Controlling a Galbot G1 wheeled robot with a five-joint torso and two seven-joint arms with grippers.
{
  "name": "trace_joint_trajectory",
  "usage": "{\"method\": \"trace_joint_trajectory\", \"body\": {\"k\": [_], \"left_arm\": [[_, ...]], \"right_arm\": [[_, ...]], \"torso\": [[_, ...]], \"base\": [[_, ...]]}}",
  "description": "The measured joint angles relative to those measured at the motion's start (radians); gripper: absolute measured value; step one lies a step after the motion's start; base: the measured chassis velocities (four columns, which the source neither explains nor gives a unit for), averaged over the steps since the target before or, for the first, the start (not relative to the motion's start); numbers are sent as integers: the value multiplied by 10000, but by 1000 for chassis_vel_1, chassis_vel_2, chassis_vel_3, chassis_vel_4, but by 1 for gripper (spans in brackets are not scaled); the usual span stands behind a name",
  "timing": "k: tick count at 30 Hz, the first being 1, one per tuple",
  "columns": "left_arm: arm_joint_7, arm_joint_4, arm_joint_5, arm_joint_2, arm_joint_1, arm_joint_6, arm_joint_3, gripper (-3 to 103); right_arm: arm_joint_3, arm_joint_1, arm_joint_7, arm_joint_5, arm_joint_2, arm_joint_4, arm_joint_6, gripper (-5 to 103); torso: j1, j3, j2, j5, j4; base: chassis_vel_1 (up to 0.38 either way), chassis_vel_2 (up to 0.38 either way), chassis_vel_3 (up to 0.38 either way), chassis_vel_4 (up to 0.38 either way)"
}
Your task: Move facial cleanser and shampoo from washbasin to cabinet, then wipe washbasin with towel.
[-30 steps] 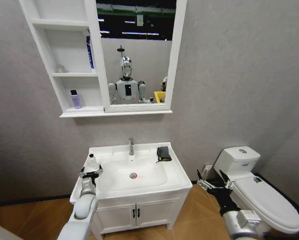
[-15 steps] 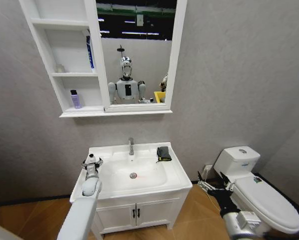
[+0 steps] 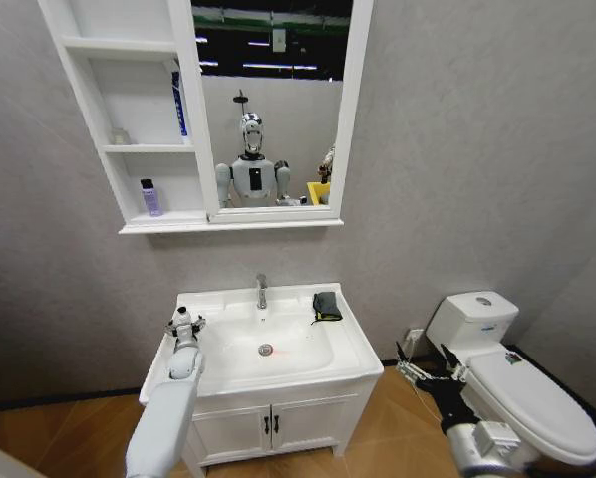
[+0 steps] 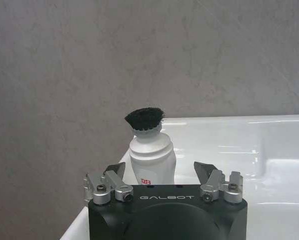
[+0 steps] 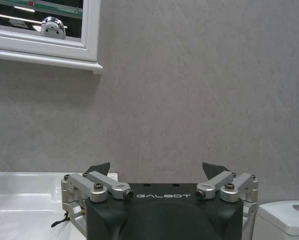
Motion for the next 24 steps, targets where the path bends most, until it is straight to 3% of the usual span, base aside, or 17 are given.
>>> {"method": "trace_joint_trajectory", "body": {"k": [3, 9, 11, 14, 16, 17, 19, 20, 22, 24], "left_arm": [[20, 127, 76, -84, -85, -52, -46, 65], [20, -35, -19, -50, 27, -57, -70, 49], [9, -471, -318, 85, 320, -47, -75, 36], [9, -707, -431, 154, 460, -14, -76, 36], [17, -2060, -813, 605, 1099, 232, -47, 34], [17, -2060, -813, 605, 1099, 232, -47, 34], [-191, -3725, -1273, 1453, 1688, 619, 18, 33], [-191, -3725, -1273, 1453, 1688, 619, 18, 33], [-572, -5379, -2343, 2437, 2101, 1339, 85, 32], [-680, -5829, -2653, 2678, 2183, 1567, 88, 32]], "right_arm": [[32, -57, 4, 18, 5, 6, 26, 100], [50, -85, 9, 22, 21, 34, 43, 100], [22, -65, 13, 10, 35, 56, 43, 100], [5, -62, 13, -3, 39, 62, 43, 100], [-42, -59, 13, -47, 42, 71, 43, 100], [-42, -59, 13, -47, 42, 71, 43, 100], [-58, -43, 13, -60, 30, 75, 36, 100], [-58, -43, 13, -60, 30, 75, 36, 100], [-103, 19, 12, -63, 27, 72, 13, 100], [-120, 48, 12, -67, 28, 61, 6, 100]], "torso": [[0, 0, 0, 0, -1], [0, 0, 0, 0, -2], [0, 0, 0, -1, -1], [0, 0, 0, -1, -1], [0, 1, 0, -4, 0], [0, 1, 0, -4, 0], [-1, -1, 1, -1, -1], [-1, -1, 1, -1, -1], [-1, -1, 1, -2, 5], [-1, -1, 0, -3, 5]], "base": [[0, 0, 0, 0], [0, 0, 0, 0], [0, 0, 0, 0], [0, 0, 0, 0], [0, 0, 0, 0], [0, 0, 0, 0], [0, 0, 0, 0], [0, 0, 0, 0], [0, 0, 0, 0], [0, 0, 0, 0]]}}
